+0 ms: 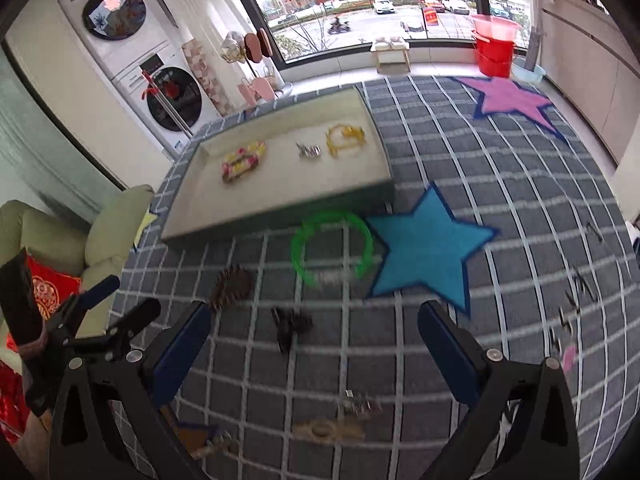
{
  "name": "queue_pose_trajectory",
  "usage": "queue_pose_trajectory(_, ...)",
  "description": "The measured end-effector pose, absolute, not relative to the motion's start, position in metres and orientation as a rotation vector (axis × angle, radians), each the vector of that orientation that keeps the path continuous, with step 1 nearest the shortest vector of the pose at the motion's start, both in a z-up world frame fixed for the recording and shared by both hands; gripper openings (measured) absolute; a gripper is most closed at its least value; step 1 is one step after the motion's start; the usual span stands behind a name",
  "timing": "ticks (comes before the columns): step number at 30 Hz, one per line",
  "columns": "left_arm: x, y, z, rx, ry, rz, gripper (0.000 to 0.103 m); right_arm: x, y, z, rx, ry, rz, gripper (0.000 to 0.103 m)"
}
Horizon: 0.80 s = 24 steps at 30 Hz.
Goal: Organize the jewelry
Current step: 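Withdraw both open tools from the tray toward the remaining jewelry, then grasp the brown wooden bead bracelet with the left tool while the right tool grasps the silver heart pendant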
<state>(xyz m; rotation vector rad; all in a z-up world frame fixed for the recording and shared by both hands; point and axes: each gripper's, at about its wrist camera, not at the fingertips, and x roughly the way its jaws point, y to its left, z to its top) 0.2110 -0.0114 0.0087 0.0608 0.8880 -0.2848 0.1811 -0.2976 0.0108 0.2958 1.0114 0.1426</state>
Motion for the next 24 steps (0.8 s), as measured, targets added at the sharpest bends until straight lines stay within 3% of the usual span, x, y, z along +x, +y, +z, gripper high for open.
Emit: queue_pose_trajectory(24,0.197,-0.025,-0.026,0.084,0.966,-0.308,0.103,0.114,-0.282,-0.037,0.213,1.089,0.079,0.103)
